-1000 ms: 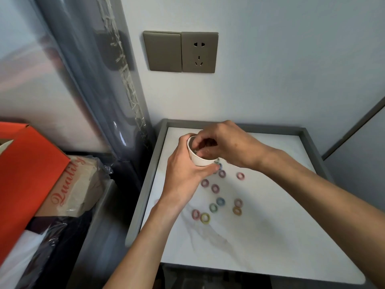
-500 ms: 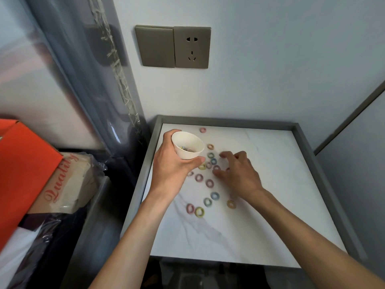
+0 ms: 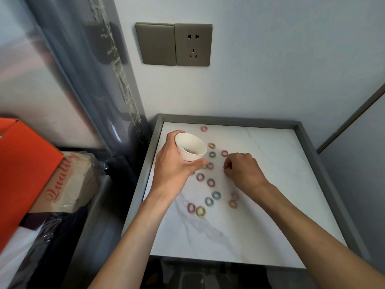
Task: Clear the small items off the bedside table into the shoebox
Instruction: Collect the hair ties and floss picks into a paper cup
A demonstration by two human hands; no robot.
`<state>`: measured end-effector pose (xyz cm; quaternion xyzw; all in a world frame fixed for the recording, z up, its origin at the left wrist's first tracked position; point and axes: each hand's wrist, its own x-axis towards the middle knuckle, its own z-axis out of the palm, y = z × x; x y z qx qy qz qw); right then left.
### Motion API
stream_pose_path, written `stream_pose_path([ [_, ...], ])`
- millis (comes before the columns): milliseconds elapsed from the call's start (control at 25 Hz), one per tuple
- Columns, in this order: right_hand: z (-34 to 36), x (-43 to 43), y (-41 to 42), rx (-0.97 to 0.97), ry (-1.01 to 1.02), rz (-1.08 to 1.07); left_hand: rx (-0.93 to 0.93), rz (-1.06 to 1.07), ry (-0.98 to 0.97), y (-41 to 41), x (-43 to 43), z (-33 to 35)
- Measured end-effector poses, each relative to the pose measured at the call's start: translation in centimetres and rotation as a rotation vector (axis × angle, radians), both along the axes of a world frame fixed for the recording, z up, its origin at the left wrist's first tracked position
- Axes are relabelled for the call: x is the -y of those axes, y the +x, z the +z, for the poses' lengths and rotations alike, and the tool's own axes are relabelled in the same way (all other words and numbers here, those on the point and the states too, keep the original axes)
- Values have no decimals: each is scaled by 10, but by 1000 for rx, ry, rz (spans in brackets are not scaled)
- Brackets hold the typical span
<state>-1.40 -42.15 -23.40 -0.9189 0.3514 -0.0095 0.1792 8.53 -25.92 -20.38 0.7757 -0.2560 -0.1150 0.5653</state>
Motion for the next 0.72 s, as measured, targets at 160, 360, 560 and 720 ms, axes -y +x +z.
stream_pose_path([
  [160,14,4,-8,26,172,-71,37,-62,55,-8,0,-2],
  [360,61,-4,-13,665,554,35,46,-145,103,-16,4,-4],
  [560,64,-28,-15,579,514,360,34,-216,134,-19,6,-5],
  [720,61,-12,-24,668,293,207,2,-154,96,-10,1,-3],
])
